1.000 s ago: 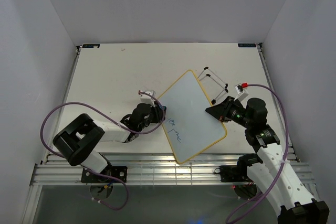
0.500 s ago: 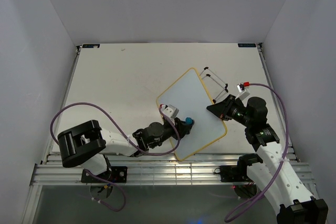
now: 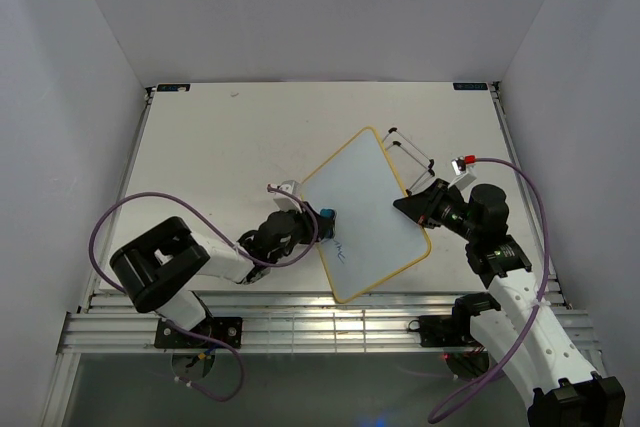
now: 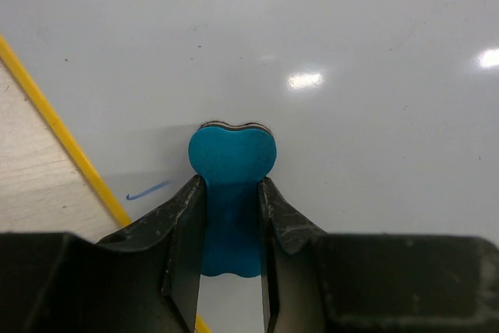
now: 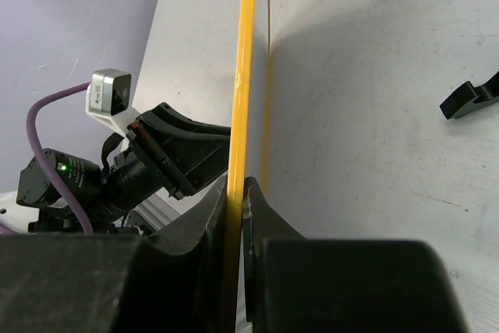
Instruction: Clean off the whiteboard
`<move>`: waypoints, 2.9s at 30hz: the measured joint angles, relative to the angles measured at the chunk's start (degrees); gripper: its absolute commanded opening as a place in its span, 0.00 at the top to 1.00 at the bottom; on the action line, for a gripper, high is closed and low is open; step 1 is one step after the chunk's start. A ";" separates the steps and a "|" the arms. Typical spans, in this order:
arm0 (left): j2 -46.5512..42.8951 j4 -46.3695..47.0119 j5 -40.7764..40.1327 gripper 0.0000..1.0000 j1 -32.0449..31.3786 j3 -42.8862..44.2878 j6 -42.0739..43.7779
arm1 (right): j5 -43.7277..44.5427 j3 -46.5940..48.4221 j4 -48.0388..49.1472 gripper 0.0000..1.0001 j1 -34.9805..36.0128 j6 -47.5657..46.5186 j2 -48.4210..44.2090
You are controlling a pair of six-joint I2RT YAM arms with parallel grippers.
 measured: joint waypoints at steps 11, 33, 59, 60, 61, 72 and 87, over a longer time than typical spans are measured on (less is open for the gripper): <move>2.03 -3.87 -5.09 1.00 2.19 -1.25 -13.84 | 0.85 0.00 0.52 0.92 0.00 0.66 0.02; -0.94 -5.07 -17.38 1.00 -15.13 2.05 0.37 | 1.86 0.02 1.25 0.92 -0.33 1.57 0.11; 3.19 -3.87 -5.25 1.00 -0.61 -1.88 -15.61 | 2.62 0.44 1.33 0.92 -0.42 1.44 0.59; 3.72 -4.09 -4.81 1.00 -0.20 -1.51 -16.81 | 2.84 0.46 1.31 0.92 -0.42 1.49 0.59; 4.11 -4.55 -4.66 1.00 0.15 -0.96 -17.86 | 3.10 0.50 1.33 0.92 -0.42 1.51 0.59; 3.17 -11.93 -8.83 1.00 -3.04 4.15 -14.25 | 4.61 0.85 1.31 0.92 -0.44 2.25 0.59; 0.48 -3.48 -25.99 1.00 -30.71 8.37 6.75 | 3.34 0.87 1.68 0.92 -0.87 1.81 0.59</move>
